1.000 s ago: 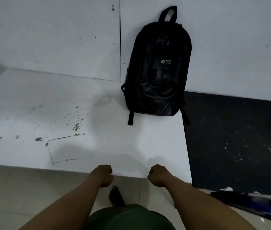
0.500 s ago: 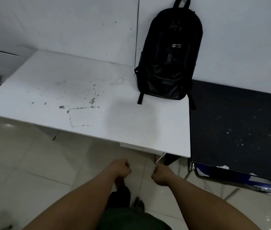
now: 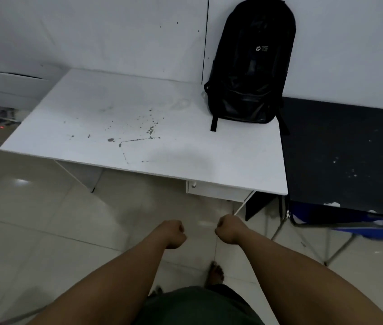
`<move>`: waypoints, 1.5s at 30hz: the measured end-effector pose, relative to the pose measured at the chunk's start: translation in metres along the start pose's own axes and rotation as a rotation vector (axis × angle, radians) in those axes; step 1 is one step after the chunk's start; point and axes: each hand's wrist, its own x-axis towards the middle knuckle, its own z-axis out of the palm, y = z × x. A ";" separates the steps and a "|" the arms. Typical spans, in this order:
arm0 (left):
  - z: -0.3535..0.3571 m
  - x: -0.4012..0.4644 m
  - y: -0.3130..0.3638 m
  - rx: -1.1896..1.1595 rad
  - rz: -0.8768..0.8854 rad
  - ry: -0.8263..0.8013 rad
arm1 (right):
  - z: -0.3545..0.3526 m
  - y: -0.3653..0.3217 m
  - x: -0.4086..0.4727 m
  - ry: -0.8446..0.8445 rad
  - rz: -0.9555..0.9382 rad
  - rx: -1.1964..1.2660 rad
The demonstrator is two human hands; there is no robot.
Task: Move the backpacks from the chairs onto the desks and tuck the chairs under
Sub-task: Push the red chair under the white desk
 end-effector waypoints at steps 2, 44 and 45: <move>0.000 -0.012 -0.019 0.008 0.009 -0.013 | 0.022 -0.013 -0.010 -0.003 0.019 0.046; 0.194 -0.272 -0.254 -0.048 -0.118 -0.073 | 0.334 -0.046 -0.246 -0.132 -0.029 -0.019; 0.195 -0.280 -0.264 -0.049 -0.127 -0.061 | 0.341 -0.054 -0.251 -0.131 -0.044 -0.024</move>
